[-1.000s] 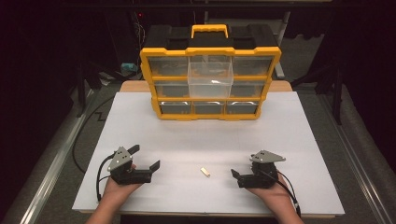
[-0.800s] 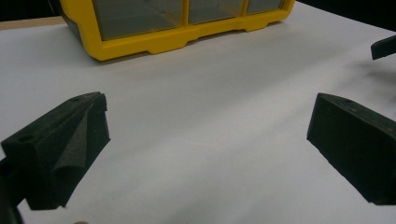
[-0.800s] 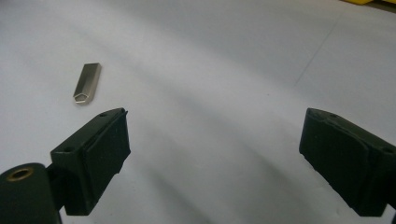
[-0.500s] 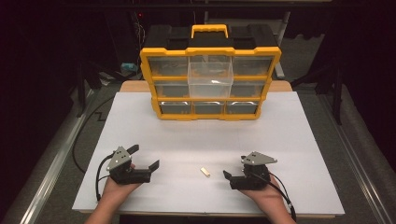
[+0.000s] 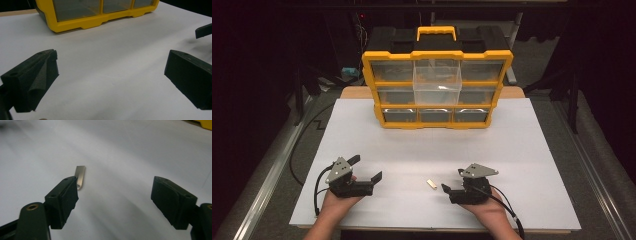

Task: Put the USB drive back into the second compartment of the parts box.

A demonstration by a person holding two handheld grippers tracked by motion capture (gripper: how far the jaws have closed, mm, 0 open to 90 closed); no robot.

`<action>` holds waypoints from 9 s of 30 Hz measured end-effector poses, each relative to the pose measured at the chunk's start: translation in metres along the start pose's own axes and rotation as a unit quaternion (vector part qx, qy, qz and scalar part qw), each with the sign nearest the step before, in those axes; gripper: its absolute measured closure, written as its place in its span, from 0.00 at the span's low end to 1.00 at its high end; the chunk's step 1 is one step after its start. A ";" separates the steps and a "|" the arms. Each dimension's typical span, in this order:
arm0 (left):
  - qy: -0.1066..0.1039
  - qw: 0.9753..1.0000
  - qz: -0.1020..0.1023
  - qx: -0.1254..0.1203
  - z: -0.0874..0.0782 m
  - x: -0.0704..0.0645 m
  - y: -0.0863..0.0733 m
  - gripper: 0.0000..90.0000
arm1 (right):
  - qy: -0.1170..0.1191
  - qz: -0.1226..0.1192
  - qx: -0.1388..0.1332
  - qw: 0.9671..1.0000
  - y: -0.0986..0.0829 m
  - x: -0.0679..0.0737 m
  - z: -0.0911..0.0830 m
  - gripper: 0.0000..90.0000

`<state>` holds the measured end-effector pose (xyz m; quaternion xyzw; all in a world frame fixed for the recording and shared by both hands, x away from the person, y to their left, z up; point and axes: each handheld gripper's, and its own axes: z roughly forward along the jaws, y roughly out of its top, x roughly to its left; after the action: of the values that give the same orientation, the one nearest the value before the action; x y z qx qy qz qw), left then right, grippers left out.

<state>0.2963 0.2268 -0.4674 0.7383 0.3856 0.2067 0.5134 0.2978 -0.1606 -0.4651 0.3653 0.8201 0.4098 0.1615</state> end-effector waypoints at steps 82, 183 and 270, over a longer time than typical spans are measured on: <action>-0.009 1.000 0.000 -0.005 -0.001 -0.004 -0.001 0.00 | 0.034 -0.043 0.047 0.997 0.018 0.033 0.045 0.88; 0.002 1.000 0.022 0.004 0.000 -0.005 -0.003 0.00 | 0.032 -0.041 0.029 0.998 0.008 -0.020 -0.002 0.89; -0.018 1.000 0.014 -0.014 0.000 -0.005 -0.002 0.00 | 0.096 -0.115 0.261 0.954 0.066 -0.064 -0.018 0.89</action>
<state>0.2929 0.2234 -0.4685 0.7396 0.3635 0.2061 0.5277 0.3622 -0.1914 -0.4038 0.2570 0.9466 0.1929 0.0269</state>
